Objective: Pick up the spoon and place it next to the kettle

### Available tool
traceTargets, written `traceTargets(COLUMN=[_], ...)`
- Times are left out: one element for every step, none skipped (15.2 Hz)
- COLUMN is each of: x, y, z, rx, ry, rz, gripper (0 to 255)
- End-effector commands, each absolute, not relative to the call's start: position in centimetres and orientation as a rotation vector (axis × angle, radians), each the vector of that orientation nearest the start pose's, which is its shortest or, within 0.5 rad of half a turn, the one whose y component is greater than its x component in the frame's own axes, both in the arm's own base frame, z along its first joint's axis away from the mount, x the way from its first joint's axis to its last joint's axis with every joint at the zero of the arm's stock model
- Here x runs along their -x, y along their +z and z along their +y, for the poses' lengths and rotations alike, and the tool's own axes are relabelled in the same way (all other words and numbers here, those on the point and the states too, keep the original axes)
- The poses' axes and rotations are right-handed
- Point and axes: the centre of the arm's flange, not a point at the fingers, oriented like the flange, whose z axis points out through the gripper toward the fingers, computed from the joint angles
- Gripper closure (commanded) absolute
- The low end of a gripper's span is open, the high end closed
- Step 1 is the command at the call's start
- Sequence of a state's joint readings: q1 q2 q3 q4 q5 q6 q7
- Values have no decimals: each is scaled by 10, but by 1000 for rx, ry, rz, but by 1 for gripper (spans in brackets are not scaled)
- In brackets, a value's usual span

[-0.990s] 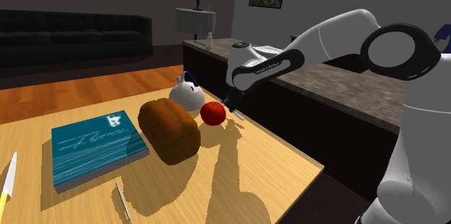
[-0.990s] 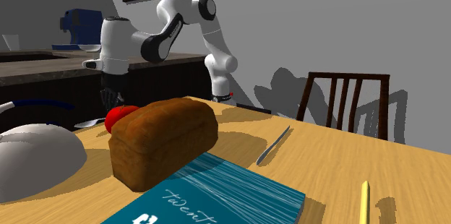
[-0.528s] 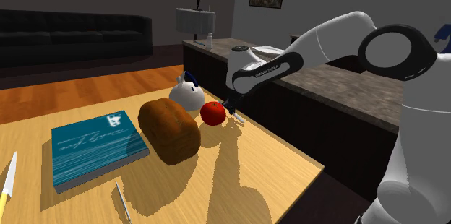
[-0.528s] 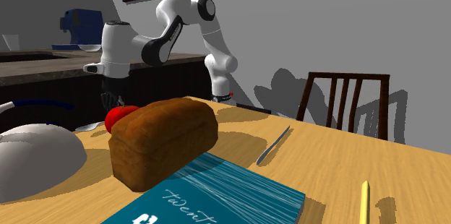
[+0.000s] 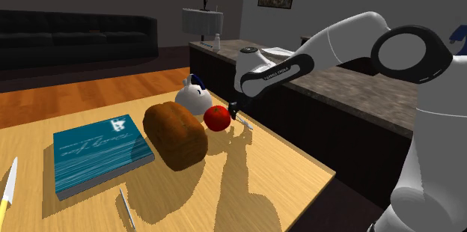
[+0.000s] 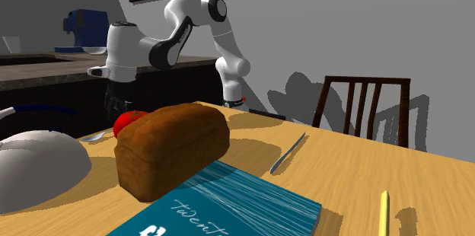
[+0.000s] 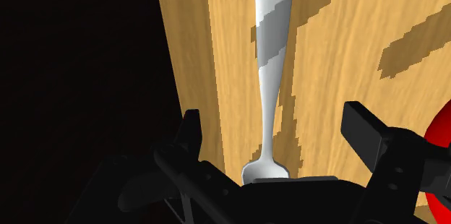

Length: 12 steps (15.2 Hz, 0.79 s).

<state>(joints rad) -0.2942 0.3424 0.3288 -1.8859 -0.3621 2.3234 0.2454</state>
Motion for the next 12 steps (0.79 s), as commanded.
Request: traceTargets(x=[-634,-633,-631,-629,-629,-629,-629,-629,-629,-629,-629,-629], y=[359,372,384,395,395,395,395,395,395,395,395,395], z=[6,8,10,11,11,11,11,11,11,11,11,11], rx=[3284,3284,3284,3284,3284,3284,3284,3284,3284,3284,3284,3284], ry=[-235,-235,-235,-235,-235,-235,-235,-235,-235,-235,-235,-235], rz=[1,1,1,1,1,1,1,1,1,1,1,1], gripper=[0,0,0,0,0,0,0,0,0,0,0,0])
